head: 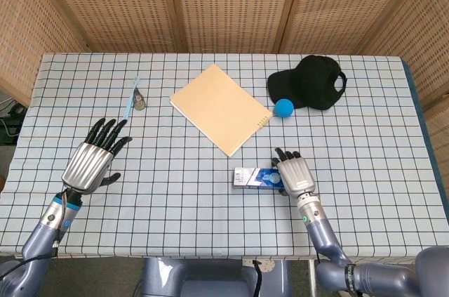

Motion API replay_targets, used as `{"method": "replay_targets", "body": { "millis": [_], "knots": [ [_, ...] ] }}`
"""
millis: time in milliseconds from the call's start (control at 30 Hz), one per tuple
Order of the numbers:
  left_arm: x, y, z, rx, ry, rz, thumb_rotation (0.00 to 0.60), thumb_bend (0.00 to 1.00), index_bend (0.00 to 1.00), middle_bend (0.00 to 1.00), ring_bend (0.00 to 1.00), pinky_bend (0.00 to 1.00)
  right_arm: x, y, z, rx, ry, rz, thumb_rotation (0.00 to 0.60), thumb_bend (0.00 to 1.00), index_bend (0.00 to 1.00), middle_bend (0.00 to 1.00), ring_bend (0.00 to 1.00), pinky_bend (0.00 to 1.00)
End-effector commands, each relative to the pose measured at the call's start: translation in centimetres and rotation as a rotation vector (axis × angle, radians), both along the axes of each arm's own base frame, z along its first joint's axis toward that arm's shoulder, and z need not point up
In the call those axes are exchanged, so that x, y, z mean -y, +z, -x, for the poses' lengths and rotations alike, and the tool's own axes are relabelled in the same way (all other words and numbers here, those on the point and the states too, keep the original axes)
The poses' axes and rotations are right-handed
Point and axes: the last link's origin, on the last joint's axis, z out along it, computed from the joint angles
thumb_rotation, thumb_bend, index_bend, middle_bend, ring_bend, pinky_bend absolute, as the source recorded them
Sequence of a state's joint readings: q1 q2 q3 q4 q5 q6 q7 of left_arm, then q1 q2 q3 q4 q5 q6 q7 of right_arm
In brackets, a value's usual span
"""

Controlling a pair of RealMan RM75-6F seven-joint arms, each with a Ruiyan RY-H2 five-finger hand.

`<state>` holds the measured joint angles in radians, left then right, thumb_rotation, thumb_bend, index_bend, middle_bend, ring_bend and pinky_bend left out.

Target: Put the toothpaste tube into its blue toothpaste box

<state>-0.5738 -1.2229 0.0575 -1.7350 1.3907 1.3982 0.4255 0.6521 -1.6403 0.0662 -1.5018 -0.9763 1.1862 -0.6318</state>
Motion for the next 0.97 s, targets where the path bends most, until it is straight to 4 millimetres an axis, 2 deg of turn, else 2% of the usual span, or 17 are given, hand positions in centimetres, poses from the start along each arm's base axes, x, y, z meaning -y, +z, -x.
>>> {"method": "replay_targets", "body": {
  "millis": [33, 233, 400, 567, 667, 767, 967],
  "knots": [
    [0.3, -0.2, 0.5, 0.008, 0.022, 0.003, 0.600, 0.06, 0.19, 0.00, 0.00, 0.00, -0.5, -0.4, 0.0, -0.017, -0.014, -0.006, 0.600, 0.20, 0.09, 0.00, 0.00, 0.00],
    [0.8, -0.1, 1.5, 0.040, 0.057, -0.009, 0.600, 0.06, 0.18, 0.00, 0.00, 0.00, -0.8, 0.5, 0.2, -0.019, -0.004, 0.037, 0.600, 0.20, 0.08, 0.00, 0.00, 0.00],
    [1.9, 0.1, 2.8, 0.058, 0.098, -0.040, 0.600, 0.06, 0.15, 0.00, 0.00, 0.00, -1.4, 3.0, 1.5, -0.021, 0.006, 0.093, 0.600, 0.20, 0.08, 0.00, 0.00, 0.00],
    [4.1, 0.2, 4.4, 0.090, 0.157, -0.077, 0.600, 0.07, 0.14, 0.00, 0.00, 0.00, -4.2, 6.1, 2.8, 0.007, 0.066, 0.152, 0.600, 0.20, 0.08, 0.00, 0.00, 0.00],
    [7.2, 0.1, 6.0, 0.152, 0.221, -0.074, 0.600, 0.07, 0.14, 0.00, 0.00, 0.00, -7.2, 8.2, 5.7, 0.068, 0.077, 0.197, 0.600, 0.19, 0.08, 0.00, 0.00, 0.00],
    [8.7, 0.0, 6.6, 0.149, 0.218, -0.083, 0.600, 0.07, 0.13, 0.00, 0.00, 0.00, -8.5, 9.2, 7.4, 0.100, 0.095, 0.224, 0.600, 0.20, 0.08, 0.00, 0.00, 0.00],
    [11.0, -0.6, 7.6, 0.142, 0.243, -0.079, 0.600, 0.07, 0.11, 0.00, 0.00, 0.00, -10.5, 10.5, 9.4, 0.102, 0.121, 0.260, 0.600, 0.20, 0.07, 0.00, 0.00, 0.00]
  ]
}}
